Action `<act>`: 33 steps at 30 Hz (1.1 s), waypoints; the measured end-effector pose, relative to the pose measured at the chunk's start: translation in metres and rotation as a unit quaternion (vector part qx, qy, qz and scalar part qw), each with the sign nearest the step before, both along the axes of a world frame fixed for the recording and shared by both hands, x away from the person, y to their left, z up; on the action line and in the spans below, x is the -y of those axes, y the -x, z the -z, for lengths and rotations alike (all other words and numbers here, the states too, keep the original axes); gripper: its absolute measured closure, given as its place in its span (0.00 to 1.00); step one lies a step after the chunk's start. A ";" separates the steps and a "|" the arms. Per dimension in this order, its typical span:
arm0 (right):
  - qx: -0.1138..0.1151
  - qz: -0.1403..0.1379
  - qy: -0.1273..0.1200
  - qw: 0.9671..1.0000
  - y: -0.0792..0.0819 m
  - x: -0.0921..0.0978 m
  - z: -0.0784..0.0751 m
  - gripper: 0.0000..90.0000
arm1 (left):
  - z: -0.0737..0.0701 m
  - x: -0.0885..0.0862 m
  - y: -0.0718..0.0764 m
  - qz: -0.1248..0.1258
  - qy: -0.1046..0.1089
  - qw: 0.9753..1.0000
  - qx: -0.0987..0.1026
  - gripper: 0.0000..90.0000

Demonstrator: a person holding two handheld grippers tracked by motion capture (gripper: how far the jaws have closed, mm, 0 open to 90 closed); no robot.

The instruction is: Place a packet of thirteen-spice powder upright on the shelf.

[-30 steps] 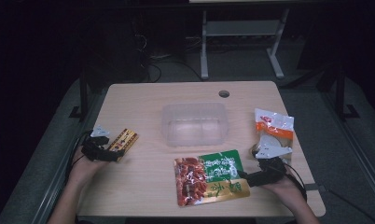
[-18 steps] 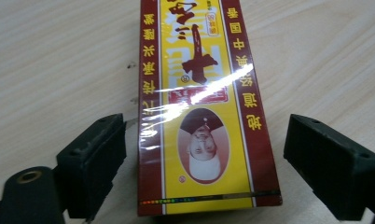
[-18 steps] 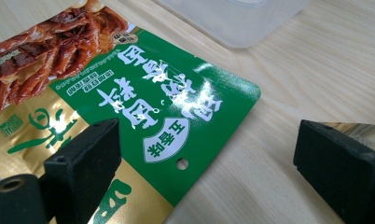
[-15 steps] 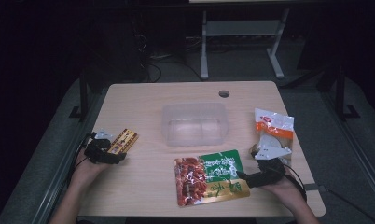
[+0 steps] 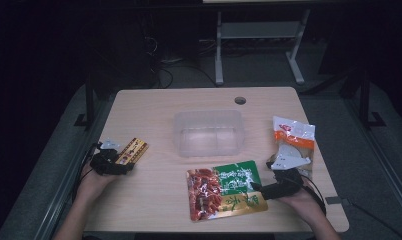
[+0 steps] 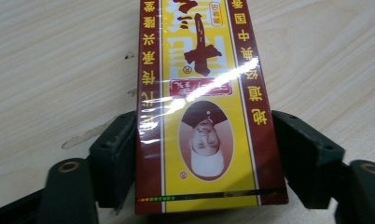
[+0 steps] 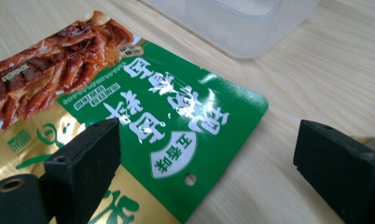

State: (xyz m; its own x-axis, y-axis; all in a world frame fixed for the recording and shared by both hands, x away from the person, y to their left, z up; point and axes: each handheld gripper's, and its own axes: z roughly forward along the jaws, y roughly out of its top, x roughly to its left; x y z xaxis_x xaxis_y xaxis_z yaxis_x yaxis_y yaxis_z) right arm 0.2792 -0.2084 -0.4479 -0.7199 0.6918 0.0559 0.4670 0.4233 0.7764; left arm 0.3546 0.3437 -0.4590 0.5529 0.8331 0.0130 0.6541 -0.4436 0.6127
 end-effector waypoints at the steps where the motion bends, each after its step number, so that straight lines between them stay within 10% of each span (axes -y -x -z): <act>1: 0.003 -0.004 -0.007 1.000 -0.002 -0.002 0.000 0.12 | 0.000 0.000 0.000 0.000 0.001 1.000 -0.001 0.33; 22: -0.012 -0.024 -0.019 0.999 0.000 0.000 -0.003 0.15 | -0.014 0.002 0.006 0.014 0.039 0.999 0.010 0.36; 33: -0.028 -0.046 -0.018 0.998 0.002 -0.004 -0.007 0.16 | -0.036 0.016 0.021 0.073 0.063 0.995 0.032 0.36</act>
State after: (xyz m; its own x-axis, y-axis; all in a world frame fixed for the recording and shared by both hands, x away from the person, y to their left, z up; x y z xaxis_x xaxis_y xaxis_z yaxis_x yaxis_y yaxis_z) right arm 0.2770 -0.2047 -0.4413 -0.7757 0.6194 0.1213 0.4700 0.4386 0.7660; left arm 0.3337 0.3273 -0.4234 0.6690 0.7417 -0.0477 0.5463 -0.4473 0.7081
